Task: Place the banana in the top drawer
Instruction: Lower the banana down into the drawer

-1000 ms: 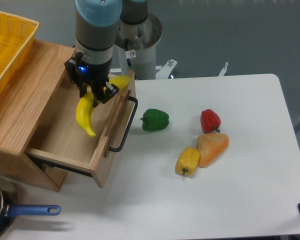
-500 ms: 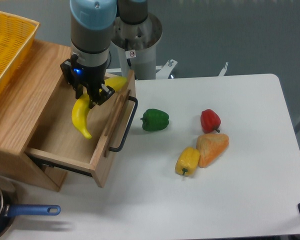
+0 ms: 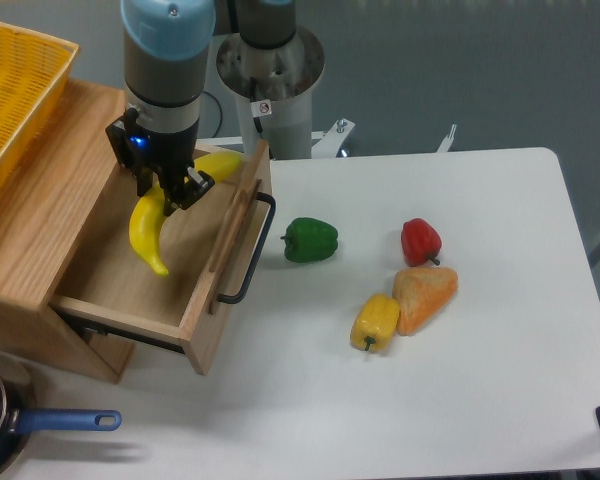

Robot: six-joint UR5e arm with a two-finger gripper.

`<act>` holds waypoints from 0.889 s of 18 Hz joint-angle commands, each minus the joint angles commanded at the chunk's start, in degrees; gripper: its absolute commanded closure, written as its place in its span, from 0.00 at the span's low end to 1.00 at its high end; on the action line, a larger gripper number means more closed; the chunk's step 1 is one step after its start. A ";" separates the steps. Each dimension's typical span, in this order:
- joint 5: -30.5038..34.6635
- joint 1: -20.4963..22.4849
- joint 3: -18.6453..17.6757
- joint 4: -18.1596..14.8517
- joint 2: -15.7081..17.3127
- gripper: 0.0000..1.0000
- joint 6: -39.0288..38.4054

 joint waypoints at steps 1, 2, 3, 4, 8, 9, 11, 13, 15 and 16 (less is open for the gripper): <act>0.00 -0.17 0.00 0.09 0.00 0.63 0.00; 0.00 -0.52 0.00 0.09 -0.17 0.63 -0.09; 0.00 -0.61 0.00 0.09 -0.44 0.63 -0.35; 0.09 -0.62 0.00 0.44 -0.53 0.63 -0.35; 0.09 -1.05 -0.09 0.88 -1.23 0.63 -0.53; 0.09 -1.14 -0.09 0.97 -1.32 0.63 -0.70; 0.09 -1.23 -0.09 1.31 -1.67 0.62 -0.97; 0.17 -1.41 -0.18 2.46 -2.11 0.62 -1.15; 0.18 -1.58 -0.18 2.55 -2.46 0.62 -1.15; 0.18 -1.58 -0.18 2.55 -2.46 0.61 -1.15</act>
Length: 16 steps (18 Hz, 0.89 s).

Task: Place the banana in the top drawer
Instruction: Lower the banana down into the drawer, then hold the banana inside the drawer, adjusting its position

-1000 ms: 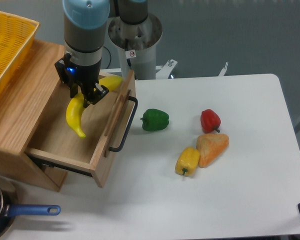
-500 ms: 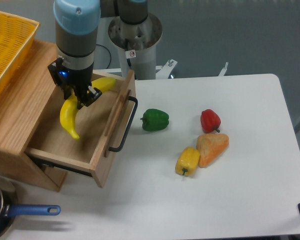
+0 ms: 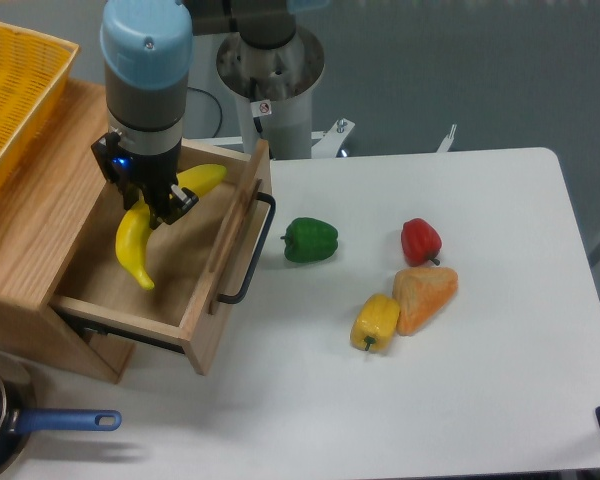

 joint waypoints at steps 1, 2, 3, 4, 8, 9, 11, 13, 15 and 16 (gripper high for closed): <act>0.00 0.00 0.00 0.00 0.00 0.61 0.00; 0.00 0.00 0.00 0.09 0.00 0.61 0.00; 0.00 0.00 0.00 0.00 0.00 0.61 0.00; 0.00 0.00 0.00 0.00 0.00 0.61 0.00; 0.09 0.00 -0.09 0.09 -0.44 0.59 0.09; 0.09 0.00 -0.09 0.09 -0.53 0.59 0.09; 0.18 -0.09 -0.09 0.09 -0.70 0.58 0.09; 0.18 -0.09 -0.09 0.09 -0.62 0.58 0.26; 0.17 -0.09 -0.09 0.09 -0.62 0.58 0.26; 0.18 -0.09 -0.09 0.09 -0.70 0.58 0.26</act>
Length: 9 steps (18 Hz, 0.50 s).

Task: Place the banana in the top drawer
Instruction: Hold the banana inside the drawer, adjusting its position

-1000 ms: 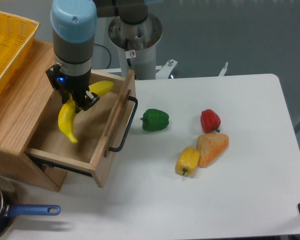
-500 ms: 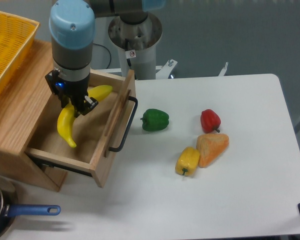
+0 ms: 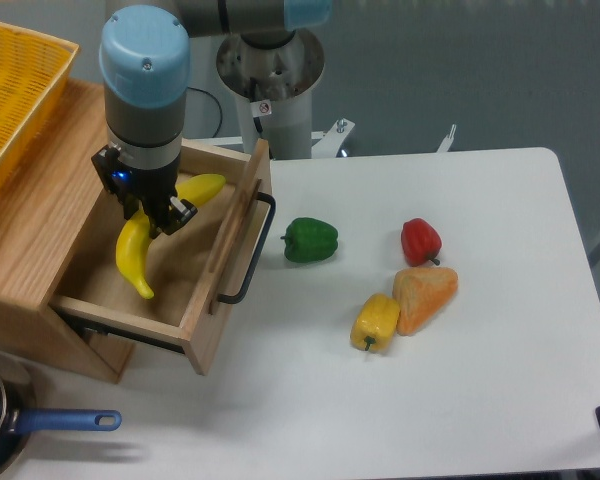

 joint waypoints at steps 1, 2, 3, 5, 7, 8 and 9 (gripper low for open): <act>0.00 0.00 0.00 0.00 0.00 0.58 0.00; 0.00 0.09 0.00 0.00 -0.09 0.57 0.00; 0.00 0.00 0.00 0.00 -0.09 0.57 0.00; 0.00 0.00 -0.17 0.00 -0.18 0.56 0.09; 0.00 0.00 -0.26 0.00 -0.18 0.56 0.35; 0.00 0.00 -0.26 0.00 -0.26 0.56 0.35; 0.00 0.00 -0.26 0.09 -0.26 0.56 0.44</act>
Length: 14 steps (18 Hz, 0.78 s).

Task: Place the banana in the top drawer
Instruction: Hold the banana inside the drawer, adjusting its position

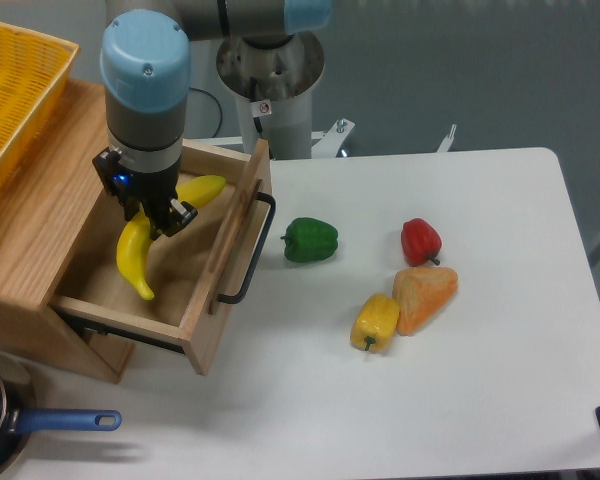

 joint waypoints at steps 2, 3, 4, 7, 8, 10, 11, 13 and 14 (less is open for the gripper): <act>0.00 0.00 0.00 0.00 -0.17 0.56 -0.09; 0.00 0.00 0.00 0.00 -0.26 0.56 0.00; 0.00 0.00 0.00 0.00 -0.26 0.56 0.00; 0.00 0.00 0.00 0.00 -0.44 0.56 0.00; 0.00 0.00 -0.09 0.00 -0.53 0.56 0.00; 0.00 0.00 0.00 0.00 -0.53 0.56 0.00; 0.00 0.00 0.00 0.00 -0.53 0.55 0.00; 0.00 0.00 -0.09 0.00 -0.53 0.55 0.00; 0.00 0.00 -0.09 0.00 -0.70 0.55 0.00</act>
